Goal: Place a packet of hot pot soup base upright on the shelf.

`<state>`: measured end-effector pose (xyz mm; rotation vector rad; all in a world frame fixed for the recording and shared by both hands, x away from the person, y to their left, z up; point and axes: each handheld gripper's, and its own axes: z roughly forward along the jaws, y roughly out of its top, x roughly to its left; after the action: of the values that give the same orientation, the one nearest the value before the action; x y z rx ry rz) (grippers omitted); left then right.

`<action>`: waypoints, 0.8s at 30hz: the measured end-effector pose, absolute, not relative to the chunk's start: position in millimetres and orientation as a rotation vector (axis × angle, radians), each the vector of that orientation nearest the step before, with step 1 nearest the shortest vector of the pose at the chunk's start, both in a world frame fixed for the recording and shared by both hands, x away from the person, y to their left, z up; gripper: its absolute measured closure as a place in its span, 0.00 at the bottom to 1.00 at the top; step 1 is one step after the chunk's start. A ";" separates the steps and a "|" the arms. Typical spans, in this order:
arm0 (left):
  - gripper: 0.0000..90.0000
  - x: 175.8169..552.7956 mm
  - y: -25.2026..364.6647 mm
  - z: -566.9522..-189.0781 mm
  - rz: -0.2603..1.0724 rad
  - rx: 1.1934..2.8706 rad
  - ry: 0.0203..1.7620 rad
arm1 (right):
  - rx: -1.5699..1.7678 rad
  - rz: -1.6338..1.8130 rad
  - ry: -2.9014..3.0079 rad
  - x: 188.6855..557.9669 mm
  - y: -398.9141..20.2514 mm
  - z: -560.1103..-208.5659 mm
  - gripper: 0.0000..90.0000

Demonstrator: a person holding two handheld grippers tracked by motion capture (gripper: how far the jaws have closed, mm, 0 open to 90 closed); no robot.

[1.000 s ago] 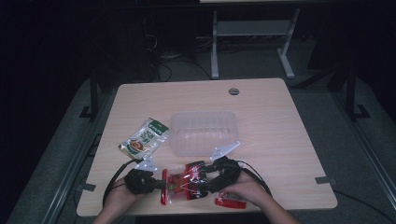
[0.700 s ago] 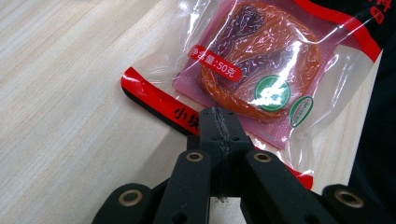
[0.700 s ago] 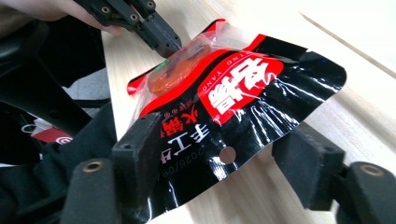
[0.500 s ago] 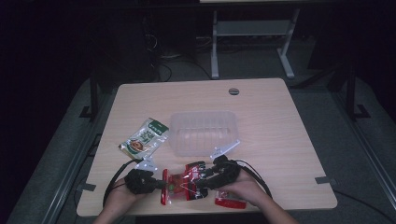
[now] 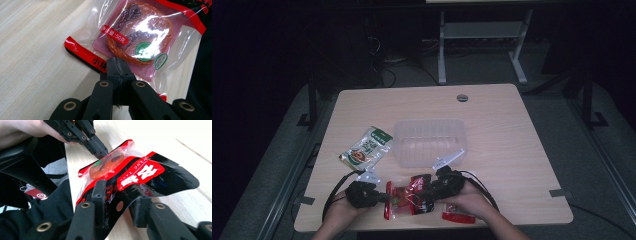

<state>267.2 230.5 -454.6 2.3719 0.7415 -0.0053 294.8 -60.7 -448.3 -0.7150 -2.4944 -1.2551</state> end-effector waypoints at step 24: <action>1.00 266.4 237.2 -442.5 0.002 2.252 0.730 | -0.554 -1.512 -2.300 291.8 -64.0 -428.4 1.00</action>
<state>266.4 237.2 -442.5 2.2520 0.7302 0.0017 291.8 -64.0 -428.4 -0.5535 -2.3004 -1.5119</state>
